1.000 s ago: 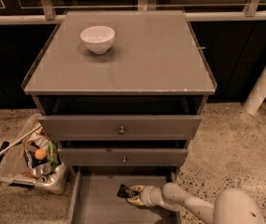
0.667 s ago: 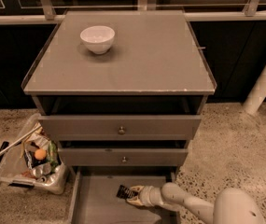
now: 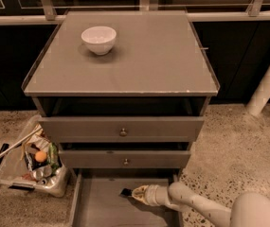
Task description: Pick rxbar chocolate from bottom drawer and place on counter
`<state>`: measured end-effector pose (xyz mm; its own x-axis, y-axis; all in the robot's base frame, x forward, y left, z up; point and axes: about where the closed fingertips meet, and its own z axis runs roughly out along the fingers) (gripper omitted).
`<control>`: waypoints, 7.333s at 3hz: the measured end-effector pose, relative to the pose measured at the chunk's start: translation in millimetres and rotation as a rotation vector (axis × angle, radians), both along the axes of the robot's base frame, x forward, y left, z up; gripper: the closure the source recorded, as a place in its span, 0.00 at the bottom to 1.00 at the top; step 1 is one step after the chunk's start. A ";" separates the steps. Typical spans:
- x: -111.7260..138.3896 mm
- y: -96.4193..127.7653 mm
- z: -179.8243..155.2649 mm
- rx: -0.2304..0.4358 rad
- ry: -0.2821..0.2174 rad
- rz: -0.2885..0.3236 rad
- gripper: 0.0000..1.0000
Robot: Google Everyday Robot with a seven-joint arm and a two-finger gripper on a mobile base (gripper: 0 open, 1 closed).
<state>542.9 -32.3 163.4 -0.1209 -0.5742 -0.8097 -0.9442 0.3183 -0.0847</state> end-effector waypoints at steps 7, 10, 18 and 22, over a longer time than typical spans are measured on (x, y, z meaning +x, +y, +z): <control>-2.4 0.3 -5.1 -0.015 0.010 -0.005 0.00; -5.0 -2.2 -43.3 -0.062 0.067 -0.039 0.11; -5.2 -2.0 -43.4 -0.061 0.067 -0.039 0.17; 43.2 -2.8 -42.6 -0.114 0.022 -0.025 0.00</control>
Offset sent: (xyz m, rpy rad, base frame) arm -0.0001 -0.0010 0.0032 0.0011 -0.0032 0.0002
